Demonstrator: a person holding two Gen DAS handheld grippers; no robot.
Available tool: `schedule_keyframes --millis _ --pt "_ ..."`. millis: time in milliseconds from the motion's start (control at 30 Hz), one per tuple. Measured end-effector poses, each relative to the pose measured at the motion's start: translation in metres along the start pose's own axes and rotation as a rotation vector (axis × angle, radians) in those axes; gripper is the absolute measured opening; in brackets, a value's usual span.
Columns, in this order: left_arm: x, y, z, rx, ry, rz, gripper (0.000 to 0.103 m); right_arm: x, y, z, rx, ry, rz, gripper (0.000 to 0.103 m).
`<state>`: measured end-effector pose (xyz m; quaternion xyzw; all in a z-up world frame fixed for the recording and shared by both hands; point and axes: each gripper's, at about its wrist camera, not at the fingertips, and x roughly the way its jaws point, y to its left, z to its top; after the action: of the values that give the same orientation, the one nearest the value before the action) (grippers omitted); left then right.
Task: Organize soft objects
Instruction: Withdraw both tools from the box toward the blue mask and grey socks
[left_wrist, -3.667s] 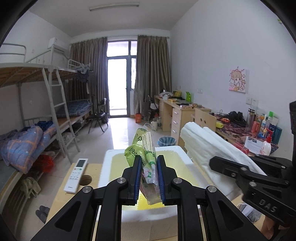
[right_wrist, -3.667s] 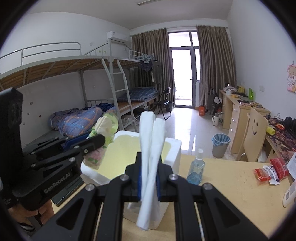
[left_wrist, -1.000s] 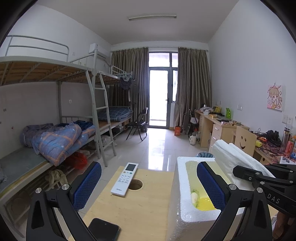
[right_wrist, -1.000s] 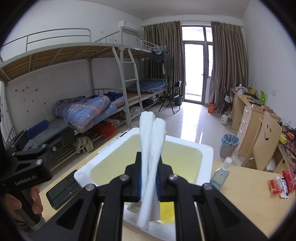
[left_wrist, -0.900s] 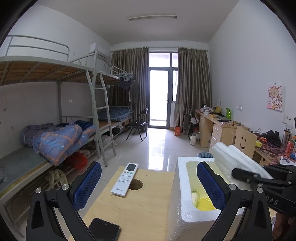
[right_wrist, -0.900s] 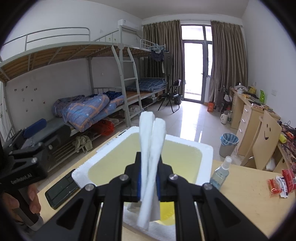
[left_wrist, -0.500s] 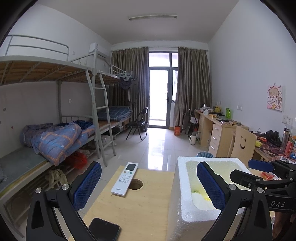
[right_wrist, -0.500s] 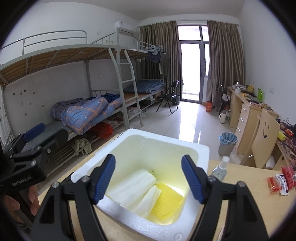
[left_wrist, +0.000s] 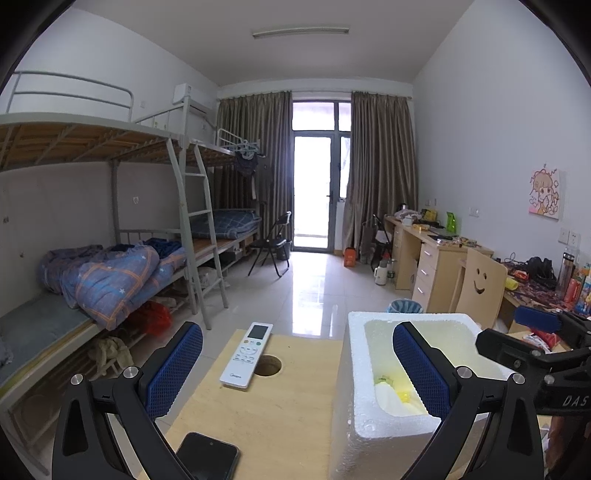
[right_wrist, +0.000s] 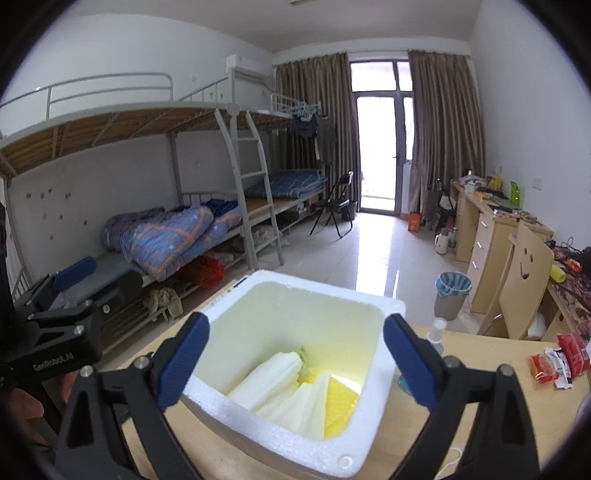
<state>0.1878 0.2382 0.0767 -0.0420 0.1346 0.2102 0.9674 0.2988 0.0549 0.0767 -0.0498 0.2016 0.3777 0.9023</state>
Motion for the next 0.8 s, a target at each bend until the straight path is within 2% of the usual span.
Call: schedule_keyframes --millis 267,533,800 --pt "-0.023 -0.019 0.007 0.054 -0.036 0.006 0.103 -0.013 -0.001 0.002 0.012 -0.007 -0.008 0.103" --pt "-0.059 -0.029 0.008 0.064 -0.04 -0.008 0.103 -0.057 0.003 0.001 0.013 -0.045 -0.026 0.103" --pt "-0.114 -0.033 0.012 0.073 -0.076 -0.001 0.103 -0.101 0.015 -0.001 -0.011 -0.099 -0.04 0.103"
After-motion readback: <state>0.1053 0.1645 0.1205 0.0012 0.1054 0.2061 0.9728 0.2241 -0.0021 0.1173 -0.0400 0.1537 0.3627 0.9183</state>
